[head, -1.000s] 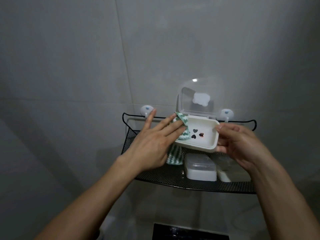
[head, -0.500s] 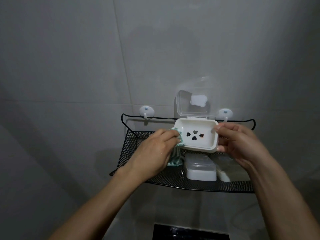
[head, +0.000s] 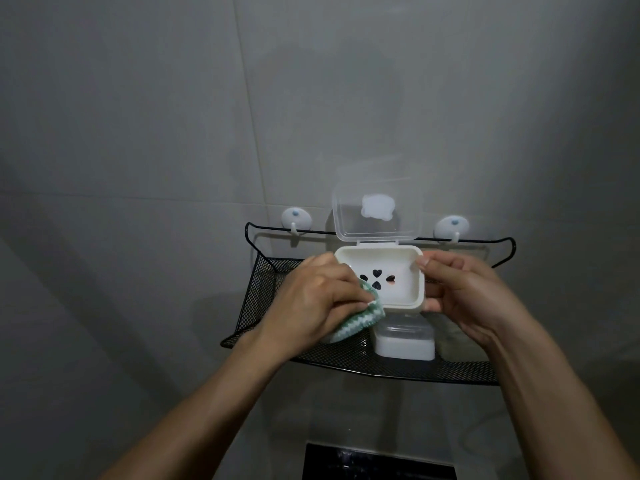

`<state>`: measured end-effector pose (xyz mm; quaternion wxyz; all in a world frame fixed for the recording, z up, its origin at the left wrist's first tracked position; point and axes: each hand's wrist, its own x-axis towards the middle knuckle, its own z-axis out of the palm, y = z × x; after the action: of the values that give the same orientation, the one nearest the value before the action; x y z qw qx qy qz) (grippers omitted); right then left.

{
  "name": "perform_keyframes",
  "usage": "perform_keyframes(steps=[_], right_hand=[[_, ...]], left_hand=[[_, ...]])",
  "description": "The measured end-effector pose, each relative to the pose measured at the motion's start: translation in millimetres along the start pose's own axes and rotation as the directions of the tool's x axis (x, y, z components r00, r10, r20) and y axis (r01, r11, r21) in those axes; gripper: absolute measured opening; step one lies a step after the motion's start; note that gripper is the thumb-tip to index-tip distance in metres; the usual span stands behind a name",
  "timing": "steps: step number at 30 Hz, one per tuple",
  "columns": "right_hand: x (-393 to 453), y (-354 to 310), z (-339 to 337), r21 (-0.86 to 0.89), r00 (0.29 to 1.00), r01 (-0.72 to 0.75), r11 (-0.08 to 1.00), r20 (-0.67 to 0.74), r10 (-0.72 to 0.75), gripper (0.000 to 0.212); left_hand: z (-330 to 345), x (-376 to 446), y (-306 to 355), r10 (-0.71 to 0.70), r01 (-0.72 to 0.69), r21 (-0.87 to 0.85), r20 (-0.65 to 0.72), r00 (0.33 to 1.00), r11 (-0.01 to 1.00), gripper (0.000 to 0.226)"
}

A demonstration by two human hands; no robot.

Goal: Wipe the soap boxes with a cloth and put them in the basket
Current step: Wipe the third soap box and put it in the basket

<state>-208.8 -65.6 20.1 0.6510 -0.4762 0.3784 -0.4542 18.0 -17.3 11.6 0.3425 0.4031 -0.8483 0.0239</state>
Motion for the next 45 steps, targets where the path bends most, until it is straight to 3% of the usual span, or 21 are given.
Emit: perform_keyframes(steps=[7,13,19,23,27,31,33,38,42,45], right_hand=[[2.0,3.6,5.4,0.018,1.000,0.016,1.000,0.020,-0.017,0.016],[0.4,-5.0,-10.1,-0.009,0.999,0.023,1.000,0.027,-0.023,0.025],[-1.1,-6.9,-23.0,-0.089,1.000,-0.021,0.996,-0.014,0.019,0.024],[-0.6,-12.4,-26.5,-0.152,0.992,-0.040,0.988,-0.125,0.021,0.015],[3.1,-21.3,-32.2,-0.267,0.987,-0.014,0.964,-0.156,-0.029,0.017],[8.0,-31.3,-30.6,-0.350,0.995,0.017,0.936,-0.087,-0.050,0.016],[11.4,-36.1,-28.3,-0.387,0.996,0.029,0.922,-0.071,-0.061,0.015],[18.8,-44.6,-19.4,-0.499,0.992,0.108,0.860,-0.006,-0.128,0.012],[21.2,-49.4,-8.1,-0.548,0.986,0.164,0.820,0.087,-0.139,0.014],[21.5,-51.9,-2.1,-0.551,0.982,0.189,0.813,0.113,-0.151,0.014]], left_hand=[[18.5,20.4,32.4,-0.067,0.064,-0.116,-0.027,0.997,0.991,0.013],[10.9,21.1,21.7,0.013,-0.013,-0.047,0.002,1.000,0.999,0.016],[-0.3,-5.0,-7.1,-0.044,0.045,-0.015,0.075,0.996,0.999,0.013],[-10.3,-13.0,-21.2,-0.146,0.144,0.039,0.075,0.986,0.989,0.010],[-20.8,-16.9,-40.9,-0.357,0.343,0.114,0.132,0.925,0.932,0.021],[-33.7,-2.0,-46.6,-0.555,0.548,-0.091,-0.110,0.825,0.832,0.020],[-43.0,13.4,-46.2,-0.620,0.590,-0.203,-0.151,0.770,0.782,0.020],[-61.9,41.6,-33.9,-0.662,0.621,-0.393,0.041,0.749,0.678,0.049],[-60.8,50.9,-22.9,-0.585,0.575,-0.411,0.115,0.803,0.707,0.024],[-57.0,50.4,-18.1,-0.583,0.591,-0.377,0.150,0.798,0.713,0.017]])
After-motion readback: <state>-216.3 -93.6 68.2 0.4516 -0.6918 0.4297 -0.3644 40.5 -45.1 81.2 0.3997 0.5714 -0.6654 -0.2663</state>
